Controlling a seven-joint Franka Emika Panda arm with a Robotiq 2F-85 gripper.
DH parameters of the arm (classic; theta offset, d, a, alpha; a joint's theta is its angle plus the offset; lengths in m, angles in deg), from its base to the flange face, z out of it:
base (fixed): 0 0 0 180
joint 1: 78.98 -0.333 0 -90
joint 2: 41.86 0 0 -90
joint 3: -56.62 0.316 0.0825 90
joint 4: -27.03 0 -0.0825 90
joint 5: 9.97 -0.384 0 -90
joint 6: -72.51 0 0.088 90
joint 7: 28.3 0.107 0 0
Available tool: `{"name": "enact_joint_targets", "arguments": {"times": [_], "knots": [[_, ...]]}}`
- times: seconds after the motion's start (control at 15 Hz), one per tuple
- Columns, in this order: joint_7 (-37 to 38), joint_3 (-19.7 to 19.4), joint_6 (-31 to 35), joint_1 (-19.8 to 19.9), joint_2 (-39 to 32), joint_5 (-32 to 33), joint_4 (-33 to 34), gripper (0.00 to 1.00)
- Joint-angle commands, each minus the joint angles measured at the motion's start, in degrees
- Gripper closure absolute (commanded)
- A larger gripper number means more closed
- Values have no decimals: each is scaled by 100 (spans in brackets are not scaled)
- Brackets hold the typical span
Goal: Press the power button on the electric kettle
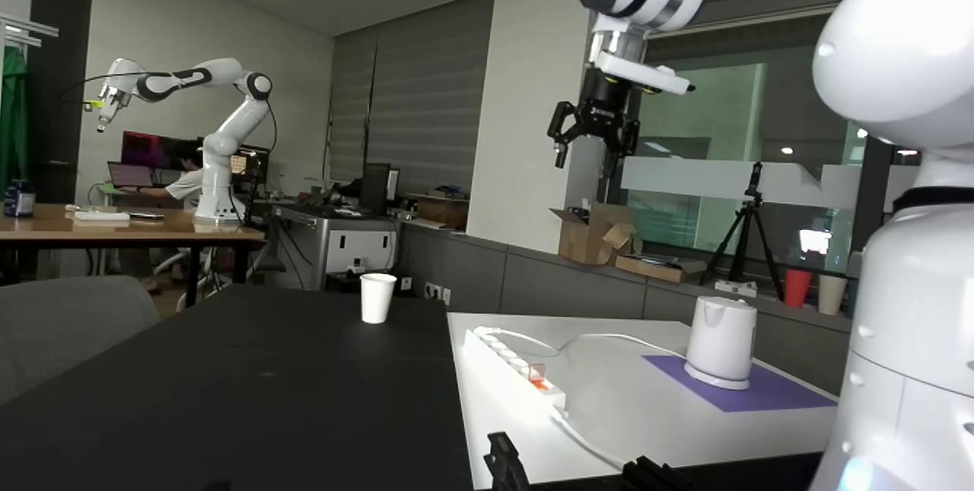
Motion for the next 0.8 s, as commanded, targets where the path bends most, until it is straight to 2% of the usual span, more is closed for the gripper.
{"name": "enact_joint_targets", "arguments": {"times": [0.0, 0.2, 0.33, 0.4, 0.53, 0.73], "knots": [[-208, -596, 205, 581, -185, 306, 162, 0], [-423, -1093, 375, 1031, -587, 465, 471, 0], [-506, -1436, 293, 1138, -862, 97, 747, 0], [-470, -1247, 399, 1106, -494, 326, 331, 0], [-578, -1345, 400, 1159, -613, 297, 392, 0], [-560, -1248, 400, 1104, -583, 302, 367, 0]]}}
